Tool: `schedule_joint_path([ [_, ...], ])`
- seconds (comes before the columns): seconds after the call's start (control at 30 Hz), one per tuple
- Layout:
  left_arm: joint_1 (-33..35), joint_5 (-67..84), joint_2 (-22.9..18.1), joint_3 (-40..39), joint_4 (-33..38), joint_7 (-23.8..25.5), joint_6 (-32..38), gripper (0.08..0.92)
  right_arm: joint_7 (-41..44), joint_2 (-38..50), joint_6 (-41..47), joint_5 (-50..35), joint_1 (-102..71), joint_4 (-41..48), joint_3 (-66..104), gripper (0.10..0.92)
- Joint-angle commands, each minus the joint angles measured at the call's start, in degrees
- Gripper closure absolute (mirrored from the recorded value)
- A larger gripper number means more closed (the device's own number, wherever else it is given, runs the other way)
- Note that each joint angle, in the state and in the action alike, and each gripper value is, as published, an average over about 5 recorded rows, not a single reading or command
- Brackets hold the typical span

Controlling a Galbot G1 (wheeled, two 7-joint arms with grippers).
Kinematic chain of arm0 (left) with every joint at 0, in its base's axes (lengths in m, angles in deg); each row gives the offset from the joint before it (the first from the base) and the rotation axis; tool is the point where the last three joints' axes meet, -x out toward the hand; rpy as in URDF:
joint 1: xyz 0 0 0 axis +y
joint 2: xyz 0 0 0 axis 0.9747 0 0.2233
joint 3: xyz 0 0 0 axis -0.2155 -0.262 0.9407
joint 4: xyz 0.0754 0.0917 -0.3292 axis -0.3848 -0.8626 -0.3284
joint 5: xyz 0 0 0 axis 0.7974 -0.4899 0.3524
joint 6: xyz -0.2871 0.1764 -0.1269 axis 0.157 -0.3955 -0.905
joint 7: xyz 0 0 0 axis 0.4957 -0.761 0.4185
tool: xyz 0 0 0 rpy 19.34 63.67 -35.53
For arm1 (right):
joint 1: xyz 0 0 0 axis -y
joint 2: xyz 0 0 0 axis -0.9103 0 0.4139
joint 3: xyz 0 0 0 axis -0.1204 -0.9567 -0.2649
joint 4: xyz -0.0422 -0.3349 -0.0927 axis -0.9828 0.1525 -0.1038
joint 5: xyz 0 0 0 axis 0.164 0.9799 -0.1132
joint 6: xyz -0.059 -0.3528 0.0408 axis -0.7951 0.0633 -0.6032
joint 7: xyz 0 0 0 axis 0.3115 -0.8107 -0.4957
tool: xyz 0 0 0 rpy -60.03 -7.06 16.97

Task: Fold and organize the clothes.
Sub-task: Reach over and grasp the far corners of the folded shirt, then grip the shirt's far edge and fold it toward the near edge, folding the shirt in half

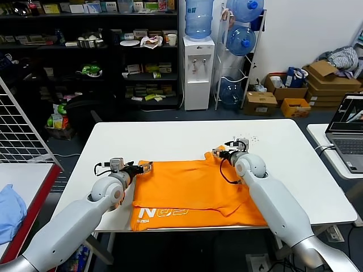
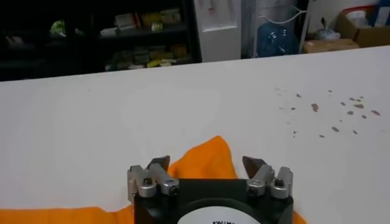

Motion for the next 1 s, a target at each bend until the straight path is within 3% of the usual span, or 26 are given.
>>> schedule_joint_path([
  [0.03, -0.49, -1.16, -0.19, -0.83, -0.78, 0.25, -0.3, 0.249, 0.3, -0.15, 0.22, -0.16, 0.4, 0.42, -0.55, 0.385],
  [0.6, -0.23, -1.96, -0.48, -0.86, -0.44, 0.23, 0.02, 0.743, -0.07, 0.55, -1.7, -1.01, -1.37, -3.53, 0.31, 0.869],
  [0.8, 1.51, -3.34, 0.02, 2.02, 2.84, 0.09, 2.22, 0.894, 0.88, 2.62, -4.99, -1.22, -5.36, -8.87, 3.62, 0.903],
  [1.0, 6.65, -4.09, 2.19, 8.24, 11.21, -0.17, 2.99, 0.907, 0.83, 6.68, -5.54, -3.28, -12.42, -18.83, 7.96, 0.903],
])
